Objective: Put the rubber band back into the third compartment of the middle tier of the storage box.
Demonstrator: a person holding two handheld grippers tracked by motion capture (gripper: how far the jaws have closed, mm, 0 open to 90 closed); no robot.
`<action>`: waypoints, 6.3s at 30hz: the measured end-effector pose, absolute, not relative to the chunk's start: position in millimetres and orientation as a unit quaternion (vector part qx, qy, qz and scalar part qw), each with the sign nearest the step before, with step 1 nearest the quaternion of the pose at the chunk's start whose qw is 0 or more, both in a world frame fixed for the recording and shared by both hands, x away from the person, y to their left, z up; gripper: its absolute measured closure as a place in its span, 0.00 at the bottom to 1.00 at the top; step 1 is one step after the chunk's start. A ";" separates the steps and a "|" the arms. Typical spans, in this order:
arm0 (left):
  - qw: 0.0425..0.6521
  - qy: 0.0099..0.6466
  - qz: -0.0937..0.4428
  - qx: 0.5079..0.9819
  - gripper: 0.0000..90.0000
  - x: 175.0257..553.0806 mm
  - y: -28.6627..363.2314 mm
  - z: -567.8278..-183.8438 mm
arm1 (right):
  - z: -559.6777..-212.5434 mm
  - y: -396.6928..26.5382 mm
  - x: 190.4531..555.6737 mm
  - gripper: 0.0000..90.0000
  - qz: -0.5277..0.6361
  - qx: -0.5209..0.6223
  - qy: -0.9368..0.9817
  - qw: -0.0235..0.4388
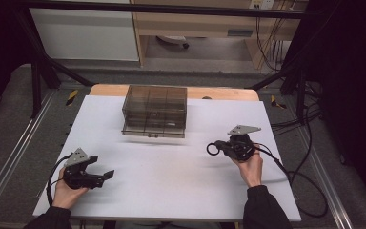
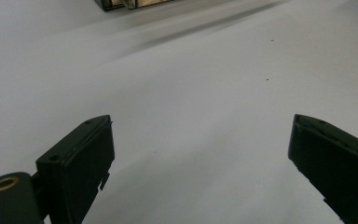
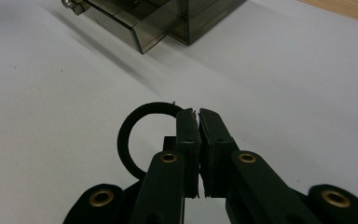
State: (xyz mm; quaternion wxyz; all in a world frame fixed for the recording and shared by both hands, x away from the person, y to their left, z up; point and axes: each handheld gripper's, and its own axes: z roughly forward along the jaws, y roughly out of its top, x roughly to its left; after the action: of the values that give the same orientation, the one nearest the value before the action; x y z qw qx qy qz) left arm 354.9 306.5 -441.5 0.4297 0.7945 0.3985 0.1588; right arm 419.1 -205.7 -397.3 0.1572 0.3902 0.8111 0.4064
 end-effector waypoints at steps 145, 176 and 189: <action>0.433 0.395 0.154 0.795 0.08 355.2 306.0 -442.0 | -404.1 -63.4 510.2 0.85 0.388 0.367 0.829 0.165; 0.430 0.395 0.153 0.797 0.08 355.6 305.4 -442.9 | -375.6 -135.6 460.5 0.16 0.447 0.379 0.797 0.146; 0.429 0.396 0.153 0.798 0.08 355.7 304.7 -443.2 | -388.1 -177.3 438.1 0.01 0.445 0.392 0.793 0.139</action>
State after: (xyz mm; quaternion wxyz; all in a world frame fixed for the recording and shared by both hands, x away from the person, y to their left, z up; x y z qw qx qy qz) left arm 355.7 304.7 -443.2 0.4286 0.7976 0.3958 0.1531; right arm 438.1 -177.3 -388.1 0.1390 0.3920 0.7932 0.4448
